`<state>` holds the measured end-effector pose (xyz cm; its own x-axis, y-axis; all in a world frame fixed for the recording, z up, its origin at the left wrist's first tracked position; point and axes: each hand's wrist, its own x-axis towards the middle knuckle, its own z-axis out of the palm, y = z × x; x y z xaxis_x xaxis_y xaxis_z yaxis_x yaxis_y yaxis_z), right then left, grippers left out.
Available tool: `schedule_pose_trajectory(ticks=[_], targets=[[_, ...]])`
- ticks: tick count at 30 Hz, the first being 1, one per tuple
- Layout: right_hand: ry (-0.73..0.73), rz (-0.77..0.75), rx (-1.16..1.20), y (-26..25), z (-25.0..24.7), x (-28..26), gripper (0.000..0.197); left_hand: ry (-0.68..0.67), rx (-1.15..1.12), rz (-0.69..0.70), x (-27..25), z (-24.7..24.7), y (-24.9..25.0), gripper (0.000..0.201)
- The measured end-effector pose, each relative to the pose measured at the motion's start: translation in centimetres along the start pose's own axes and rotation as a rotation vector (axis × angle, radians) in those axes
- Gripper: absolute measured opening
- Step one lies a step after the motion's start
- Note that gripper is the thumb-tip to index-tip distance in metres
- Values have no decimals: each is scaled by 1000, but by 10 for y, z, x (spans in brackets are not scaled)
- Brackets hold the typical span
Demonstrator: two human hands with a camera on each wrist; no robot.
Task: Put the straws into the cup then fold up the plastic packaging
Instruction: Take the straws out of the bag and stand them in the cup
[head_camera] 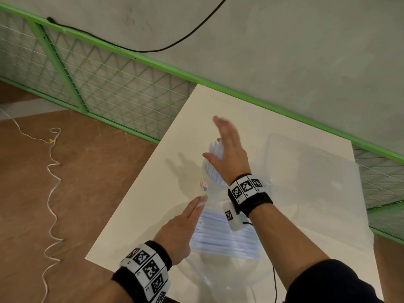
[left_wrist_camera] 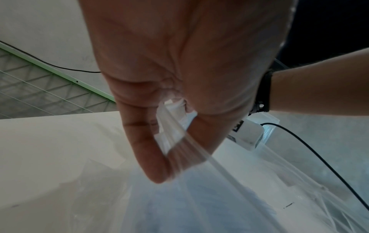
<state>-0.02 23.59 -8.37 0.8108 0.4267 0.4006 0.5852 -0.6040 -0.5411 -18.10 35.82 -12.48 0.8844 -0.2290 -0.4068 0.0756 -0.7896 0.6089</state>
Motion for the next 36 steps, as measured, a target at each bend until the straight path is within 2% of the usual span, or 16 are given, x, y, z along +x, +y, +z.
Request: schedule_pose_trajectory(ticks=[2, 4, 6, 9, 10, 12, 15, 19, 22, 24, 27, 33, 35, 36], targets=[[-36, -88, -103, 1, 6, -2, 48, -1, 16, -9, 0, 0, 1, 112], [-11, -140, -157, 2, 9, -4, 34, 2, 22, -5, 0, -2, 3, 111], [-16, -123, -149, 0, 7, -1, 46, 1, 21, -6, -1, -2, 3, 111], [-42, -43, -94, -1, 1, 2, 74, 3, 19, -10, -3, -3, 3, 110], [-51, -23, -85, -1, 2, 3, 78, 5, 20, -9, -4, -3, 3, 110], [-79, 6, -85, 1, 6, 4, 66, 2, 17, -7, -3, -1, 2, 110], [-31, -85, -126, 7, 13, 4, 31, 2, 29, -12, -3, -3, 4, 109], [38, -85, -87, 5, 9, 8, 14, 0, 39, -18, -3, -5, 5, 108], [131, 12, 37, 2, -6, 15, 13, 1, 29, -22, -4, -4, 4, 109], [62, 70, 57, 6, -10, 16, 17, 3, 25, -16, -4, -4, 4, 109], [-98, 35, -87, 18, -3, 7, 15, 5, 16, -12, -3, -3, 4, 109], [77, 19, 19, 13, -5, 6, 6, 4, 32, -19, -4, -4, 6, 109], [139, 102, 66, 9, -12, 11, 7, 4, 38, -19, -4, -4, 6, 108], [117, 172, 60, 10, -13, 14, 11, 4, 39, -18, -4, -4, 6, 109]])
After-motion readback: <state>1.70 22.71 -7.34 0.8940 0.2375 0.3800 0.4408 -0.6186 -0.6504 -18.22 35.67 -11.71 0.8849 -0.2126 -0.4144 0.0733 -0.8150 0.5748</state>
